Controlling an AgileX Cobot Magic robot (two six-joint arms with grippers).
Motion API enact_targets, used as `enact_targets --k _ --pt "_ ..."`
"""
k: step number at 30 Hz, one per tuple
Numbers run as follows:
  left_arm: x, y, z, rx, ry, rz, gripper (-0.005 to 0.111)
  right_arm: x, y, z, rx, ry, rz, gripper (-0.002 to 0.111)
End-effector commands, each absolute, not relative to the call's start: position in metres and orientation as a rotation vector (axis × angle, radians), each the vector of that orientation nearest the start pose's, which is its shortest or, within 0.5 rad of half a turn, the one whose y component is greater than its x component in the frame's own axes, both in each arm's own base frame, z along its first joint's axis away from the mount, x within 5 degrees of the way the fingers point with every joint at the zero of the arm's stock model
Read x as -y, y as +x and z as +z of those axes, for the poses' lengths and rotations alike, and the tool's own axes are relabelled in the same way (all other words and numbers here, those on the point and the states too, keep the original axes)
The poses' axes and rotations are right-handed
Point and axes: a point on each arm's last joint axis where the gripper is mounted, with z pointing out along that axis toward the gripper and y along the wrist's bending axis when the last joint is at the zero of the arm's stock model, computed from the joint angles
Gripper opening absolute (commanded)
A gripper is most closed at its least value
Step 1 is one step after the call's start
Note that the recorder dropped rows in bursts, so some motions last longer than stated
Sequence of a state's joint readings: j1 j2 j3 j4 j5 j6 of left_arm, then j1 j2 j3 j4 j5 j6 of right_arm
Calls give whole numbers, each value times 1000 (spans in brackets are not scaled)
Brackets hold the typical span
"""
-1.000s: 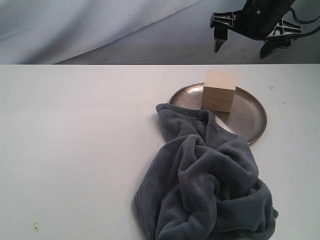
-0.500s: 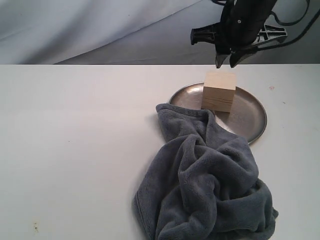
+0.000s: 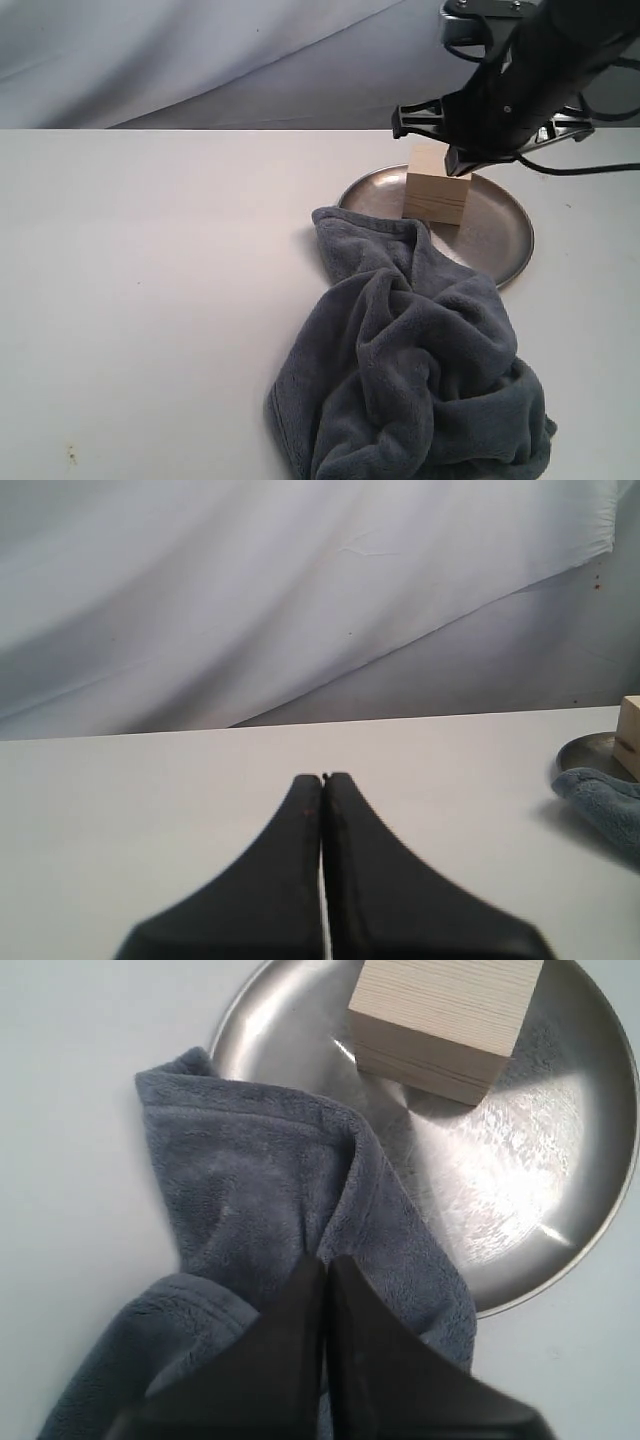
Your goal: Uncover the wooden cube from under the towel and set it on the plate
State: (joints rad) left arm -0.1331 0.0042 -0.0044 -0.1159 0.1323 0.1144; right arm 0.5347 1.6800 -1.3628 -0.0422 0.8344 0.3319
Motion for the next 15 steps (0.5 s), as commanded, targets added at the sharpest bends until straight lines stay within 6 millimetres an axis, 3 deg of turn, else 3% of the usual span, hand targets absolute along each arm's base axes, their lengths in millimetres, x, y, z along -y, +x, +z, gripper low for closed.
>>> enact_targets --k 1,15 --pt "9 56 201 -1612 120 -123 0 -175 292 285 -2549 -277 338 0" --pt "9 56 201 -1612 120 -123 0 -141 236 279 -2302 -196 481 0"
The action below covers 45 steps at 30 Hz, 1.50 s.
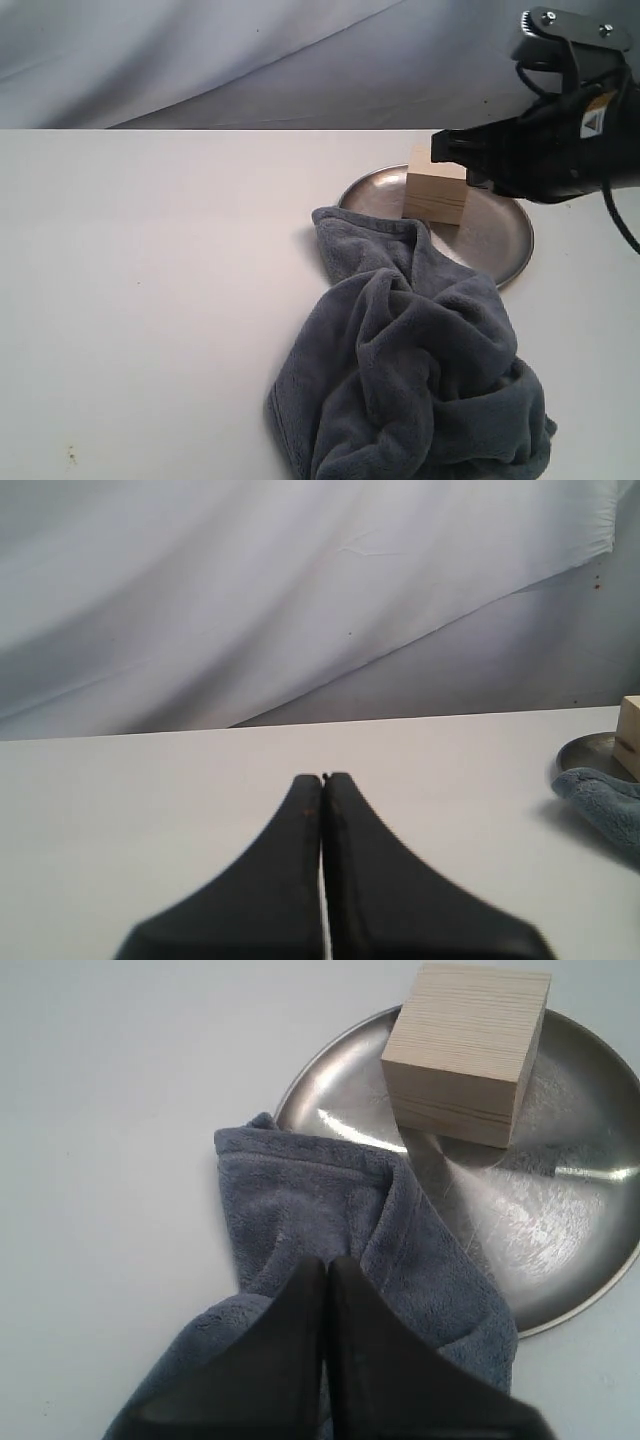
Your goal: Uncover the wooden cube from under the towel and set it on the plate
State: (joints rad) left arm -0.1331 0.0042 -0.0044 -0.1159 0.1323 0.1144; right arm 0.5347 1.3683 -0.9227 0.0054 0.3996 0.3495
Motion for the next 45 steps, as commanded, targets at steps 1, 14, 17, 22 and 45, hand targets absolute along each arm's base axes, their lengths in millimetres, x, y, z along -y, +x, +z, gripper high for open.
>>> enact_targets --k 1,14,17,22,45 --pt "9 56 201 -1612 120 -123 0 -140 233 278 -2287 -195 487 0" --pt "9 56 201 -1612 120 -123 0 -109 190 267 -2090 -161 548 0" --pt "9 56 201 -1612 120 -123 0 -99 183 263 -2062 -140 534 0" --pt "9 56 201 -1612 120 -123 0 -76 171 256 -2035 -105 465 0" --pt "9 56 201 -1612 120 -123 0 -31 104 218 -1782 -167 291 0"
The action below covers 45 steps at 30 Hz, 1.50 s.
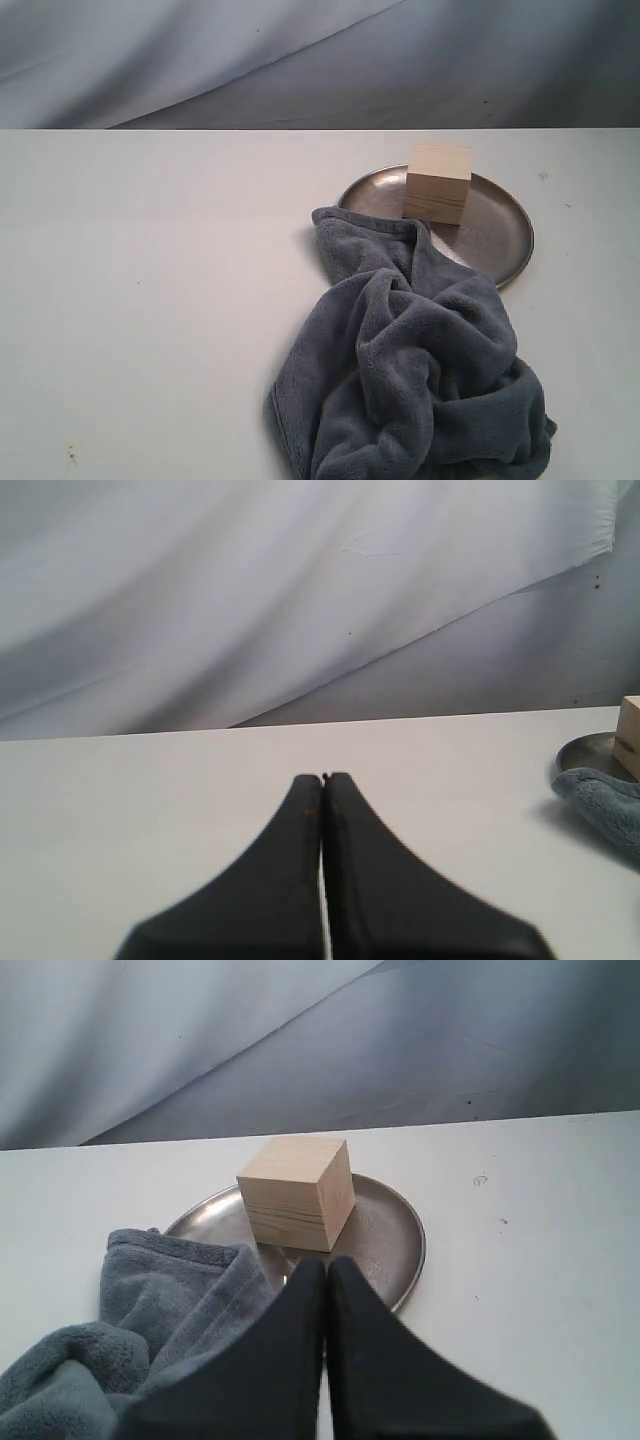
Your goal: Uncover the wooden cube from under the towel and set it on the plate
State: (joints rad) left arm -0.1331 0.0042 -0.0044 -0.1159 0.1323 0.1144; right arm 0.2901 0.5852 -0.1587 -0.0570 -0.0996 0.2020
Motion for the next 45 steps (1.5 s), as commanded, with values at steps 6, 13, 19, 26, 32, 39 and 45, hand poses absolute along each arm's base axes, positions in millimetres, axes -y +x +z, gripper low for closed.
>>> enact_targets --k 6,13,19,26,32,39,45 --pt "9 56 201 -1612 120 -123 0 -21 89 203 -1720 -124 233 0" --pt "9 56 201 -1612 120 -123 0 -13 76 205 -1640 -66 192 0" --pt "9 56 201 -1612 120 -123 0 -11 68 207 -1601 -66 189 0" --pt "9 56 201 -1612 120 -123 0 -9 56 208 -1541 -60 194 0" --pt "9 56 201 -1612 120 -123 0 -9 56 205 -1581 -64 188 0" --pt "9 56 201 -1612 120 -123 0 -9 56 205 -1576 -76 178 0" --pt "9 56 201 -1612 120 -123 0 -9 56 205 -1576 -76 178 0"
